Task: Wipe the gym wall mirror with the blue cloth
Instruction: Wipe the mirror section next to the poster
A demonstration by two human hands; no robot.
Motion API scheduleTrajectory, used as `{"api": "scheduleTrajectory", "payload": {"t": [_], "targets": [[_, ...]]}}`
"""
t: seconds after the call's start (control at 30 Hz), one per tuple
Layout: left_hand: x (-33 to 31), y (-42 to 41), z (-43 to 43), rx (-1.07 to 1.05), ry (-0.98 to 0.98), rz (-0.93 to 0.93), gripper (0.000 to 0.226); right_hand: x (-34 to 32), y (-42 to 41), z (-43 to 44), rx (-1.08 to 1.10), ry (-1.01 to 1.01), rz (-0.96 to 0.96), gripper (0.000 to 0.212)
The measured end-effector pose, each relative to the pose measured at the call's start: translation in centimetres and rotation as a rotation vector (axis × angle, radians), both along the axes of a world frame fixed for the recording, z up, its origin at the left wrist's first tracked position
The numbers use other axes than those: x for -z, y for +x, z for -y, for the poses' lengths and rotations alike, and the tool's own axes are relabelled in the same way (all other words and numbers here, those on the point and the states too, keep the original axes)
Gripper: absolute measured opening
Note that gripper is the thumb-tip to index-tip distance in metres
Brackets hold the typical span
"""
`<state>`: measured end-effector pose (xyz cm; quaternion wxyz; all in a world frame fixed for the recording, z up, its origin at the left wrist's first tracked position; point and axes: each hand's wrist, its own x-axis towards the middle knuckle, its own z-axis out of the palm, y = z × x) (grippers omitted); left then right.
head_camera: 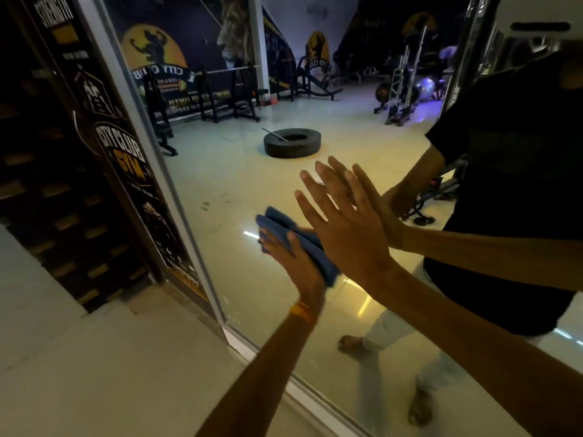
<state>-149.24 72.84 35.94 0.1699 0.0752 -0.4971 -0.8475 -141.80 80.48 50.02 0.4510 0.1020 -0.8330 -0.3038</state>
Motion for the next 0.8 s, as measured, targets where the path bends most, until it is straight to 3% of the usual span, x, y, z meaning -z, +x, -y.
{"api": "scheduleTrajectory", "payload": {"t": [0.07, 0.13, 0.33, 0.4, 0.5, 0.63, 0.8], "targets": [[-2.5, 4.4, -1.5, 0.015, -0.099, -0.195, 0.057, -0.3, -1.1, 0.7, -0.029, -0.043, -0.014, 0.06], [-2.4, 1.2, 0.2, 0.002, -0.169, -0.246, 0.06, -0.6, -2.0, 1.3, -0.024, -0.036, -0.042, 0.058], [-4.4, -11.2, 10.9, -0.132, -0.223, -0.093, 0.089, -1.7, -3.6, 1.9, 0.028, 0.018, -0.12, 0.059], [-5.2, -10.3, 10.3, -0.11, -0.195, -0.118, 0.08, -2.1, -4.9, 2.2, 0.032, 0.044, -0.138, 0.065], [-5.5, -7.8, 7.9, -0.054, -0.331, -0.268, 0.07, -2.9, -7.3, 3.6, 0.018, 0.047, -0.141, 0.076], [-6.9, -12.9, 12.5, -0.112, -0.394, -0.355, 0.068, -2.9, -8.5, 4.4, 0.112, 0.115, -0.169, 0.071], [-7.9, -19.4, 18.2, -0.231, -0.4, -0.216, 0.095, -3.0, -8.1, 4.5, 0.16, 0.146, -0.165, 0.065]]}}
